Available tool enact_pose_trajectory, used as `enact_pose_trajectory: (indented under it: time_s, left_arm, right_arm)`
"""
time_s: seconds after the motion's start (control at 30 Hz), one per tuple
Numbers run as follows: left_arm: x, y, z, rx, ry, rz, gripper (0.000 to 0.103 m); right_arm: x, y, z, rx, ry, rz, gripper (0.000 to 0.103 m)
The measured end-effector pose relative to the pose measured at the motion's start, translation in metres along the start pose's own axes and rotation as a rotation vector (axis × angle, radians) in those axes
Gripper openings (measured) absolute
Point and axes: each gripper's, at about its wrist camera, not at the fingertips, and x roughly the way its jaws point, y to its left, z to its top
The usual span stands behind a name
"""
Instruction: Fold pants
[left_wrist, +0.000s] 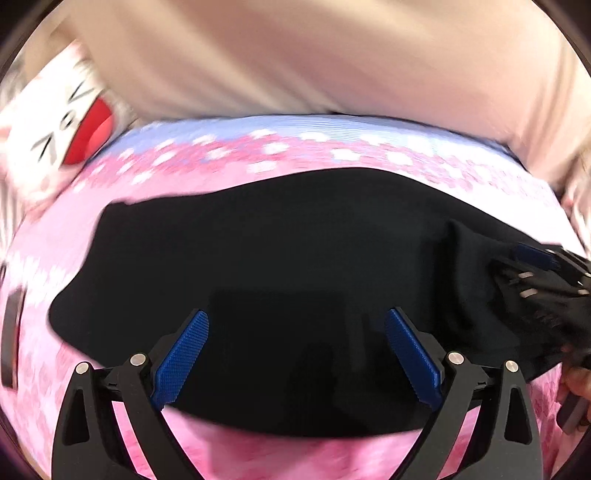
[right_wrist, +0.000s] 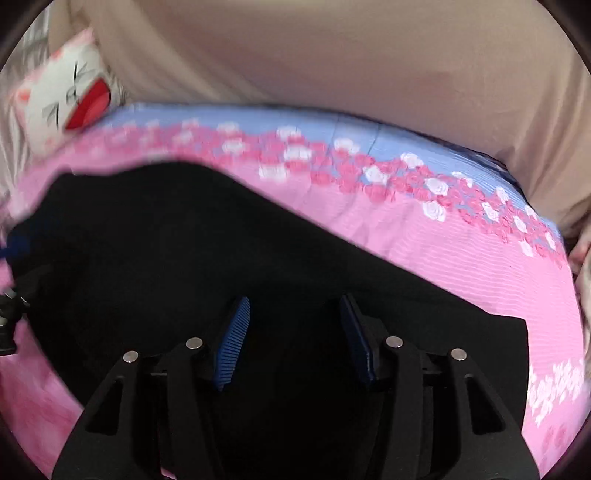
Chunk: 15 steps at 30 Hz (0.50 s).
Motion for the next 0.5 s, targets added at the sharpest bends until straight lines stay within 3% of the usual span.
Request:
enact_pose_trajectory:
  time_s: [0.03,0.13,0.2,0.23,0.27,0.3,0.37,0.4,0.47,0.5]
  left_arm:
    - [-0.002,0.014,-0.002,-0.027,-0.001,0.013,0.095]
    - [-0.006,0.044,-0.009,-0.083,0.005,0.065,0.095]
    - [-0.006,0.057,-0.013,-0.105,0.011,0.069,0.095]
    - [-0.007,0.060,-0.014,-0.111,0.012,0.071,0.095]
    - [-0.007,0.062,-0.015,-0.114,0.011,0.065,0.095]
    - [-0.008,0.060,-0.014,-0.112,0.008,0.059,0.095]
    - [-0.009,0.057,-0.013,-0.105,0.002,0.046,0.095]
    - [-0.010,0.055,-0.013,-0.100,-0.001,0.034,0.095]
    - [-0.011,0.055,-0.013,-0.099,-0.003,0.018,0.095]
    - [-0.009,0.058,-0.013,-0.102,-0.003,0.015,0.095]
  right_arm:
    - [-0.008,0.002,0.002,0.013,-0.016,0.042,0.049]
    - [-0.020,0.016,-0.001,-0.022,-0.023,0.035,0.051]
    - [-0.022,0.022,-0.006,-0.021,-0.006,0.076,0.052]
    - [-0.023,0.029,-0.007,-0.010,0.000,0.114,0.059]
    - [-0.022,0.034,-0.007,-0.011,0.003,0.129,0.075]
    - [-0.021,0.042,-0.007,-0.021,-0.001,0.123,0.079]
    - [-0.011,0.058,-0.004,-0.075,-0.008,0.072,0.077]
    - [0.002,0.066,-0.004,-0.104,0.025,0.061,0.067]
    - [0.020,0.074,-0.011,-0.109,0.088,0.084,0.067]
    - [0.020,0.081,-0.013,-0.135,0.065,0.052,0.067]
